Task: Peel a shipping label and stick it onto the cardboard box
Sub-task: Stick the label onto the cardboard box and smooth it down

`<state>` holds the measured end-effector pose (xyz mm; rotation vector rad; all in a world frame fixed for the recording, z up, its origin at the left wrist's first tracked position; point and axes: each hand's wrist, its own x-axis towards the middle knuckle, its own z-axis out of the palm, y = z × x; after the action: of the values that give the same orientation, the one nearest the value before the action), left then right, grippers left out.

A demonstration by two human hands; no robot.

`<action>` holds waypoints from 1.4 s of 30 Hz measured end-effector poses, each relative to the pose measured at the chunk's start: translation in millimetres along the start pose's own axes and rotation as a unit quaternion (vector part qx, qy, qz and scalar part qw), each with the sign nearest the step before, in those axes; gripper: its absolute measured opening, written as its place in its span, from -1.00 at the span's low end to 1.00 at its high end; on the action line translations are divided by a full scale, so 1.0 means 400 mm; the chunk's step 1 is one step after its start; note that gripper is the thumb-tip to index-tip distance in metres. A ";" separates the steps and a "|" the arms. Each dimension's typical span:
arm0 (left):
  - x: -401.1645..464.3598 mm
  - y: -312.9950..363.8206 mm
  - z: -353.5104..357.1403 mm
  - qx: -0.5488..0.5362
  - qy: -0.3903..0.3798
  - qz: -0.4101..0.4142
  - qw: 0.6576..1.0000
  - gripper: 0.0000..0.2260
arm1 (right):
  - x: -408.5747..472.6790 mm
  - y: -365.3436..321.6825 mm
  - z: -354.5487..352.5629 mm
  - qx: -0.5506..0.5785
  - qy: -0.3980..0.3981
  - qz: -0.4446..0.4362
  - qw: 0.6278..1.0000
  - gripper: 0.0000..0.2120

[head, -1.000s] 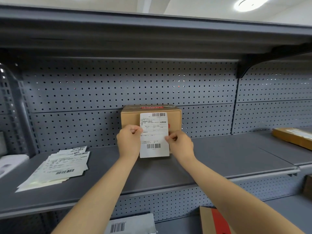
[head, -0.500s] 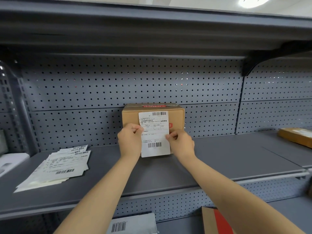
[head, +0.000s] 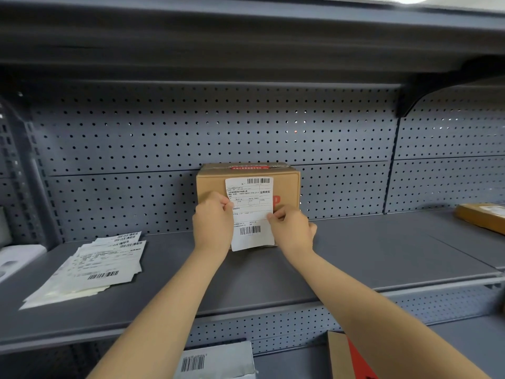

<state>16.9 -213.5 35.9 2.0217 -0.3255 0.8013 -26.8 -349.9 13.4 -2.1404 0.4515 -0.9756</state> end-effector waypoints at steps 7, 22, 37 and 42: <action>-0.003 0.006 -0.008 0.082 0.007 0.032 0.996 -0.83 | 0.016 0.020 0.010 -0.046 0.034 -0.005 0.998 -0.76; -0.003 -0.054 -0.003 0.423 -0.045 0.320 0.847 -0.40 | 0.068 0.024 -0.018 -0.398 0.014 -0.385 0.832 -0.42; -0.037 -0.034 -0.030 0.410 -0.046 0.383 0.827 -0.50 | 0.026 0.005 -0.054 -0.364 -0.018 -0.517 0.775 -0.54; -0.033 -0.068 -0.074 0.480 -0.119 0.320 0.808 -0.41 | 0.048 0.044 -0.070 -0.437 -0.049 -0.480 0.759 -0.43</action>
<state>8.4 -175.0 20.5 3.0419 -0.9267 1.2971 -35.9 -385.9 22.3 -3.3961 -0.4488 -1.3132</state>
